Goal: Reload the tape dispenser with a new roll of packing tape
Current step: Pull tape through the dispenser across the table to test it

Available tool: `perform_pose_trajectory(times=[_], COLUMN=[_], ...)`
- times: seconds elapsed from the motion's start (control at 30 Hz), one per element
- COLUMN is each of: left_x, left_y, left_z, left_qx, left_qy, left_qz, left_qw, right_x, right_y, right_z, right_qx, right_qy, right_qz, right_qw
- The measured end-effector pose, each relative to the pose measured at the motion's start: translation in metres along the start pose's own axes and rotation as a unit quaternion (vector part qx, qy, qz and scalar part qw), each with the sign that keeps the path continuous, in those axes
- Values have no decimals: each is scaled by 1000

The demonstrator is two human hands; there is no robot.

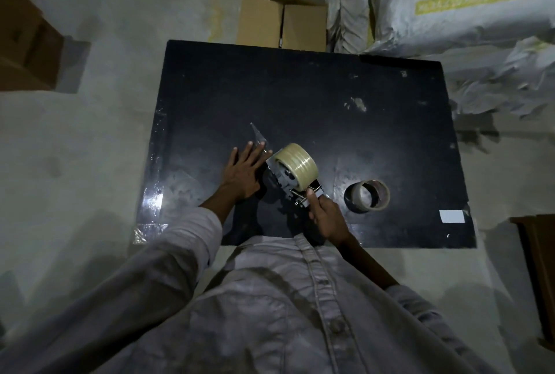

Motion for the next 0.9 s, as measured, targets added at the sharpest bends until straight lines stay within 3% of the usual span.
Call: perform_pose_trajectory(times=[0.17,0.33,0.53,0.73,0.9], left_x=[-3,-34,-59,-74,-93], left_y=[-15,-37,-57,-75,-95], left_z=[1,-11,-20,-21,-33], left_qx=[-1,70,109,108,84], left_qy=[11,34,54,47,12], left_qz=[14,-58,-38,-43,-93], left_qw=[1000,995,992,992,992], right_x=[-31,-44,-48,-83,-119], right_y=[-30,-30,-42,-67,-102], right_z=[11,13,11,23,33], right_qx=[-8,-18,-14,-24,-53], right_qy=[-11,-8,-6,-34,-60], right_qz=[-3,21,6,-3,-9], right_qw=[1000,1000,1000,999,997])
Point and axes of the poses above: each hand's wrist, its own x-axis towards the middle knuckle, its own z-axis out of the back of the hand, y = z × x, the point moved 2 cm from there along x, towards the middle knuckle, and after that the axes turned 10 degrees about z, right-handed, at the moved point
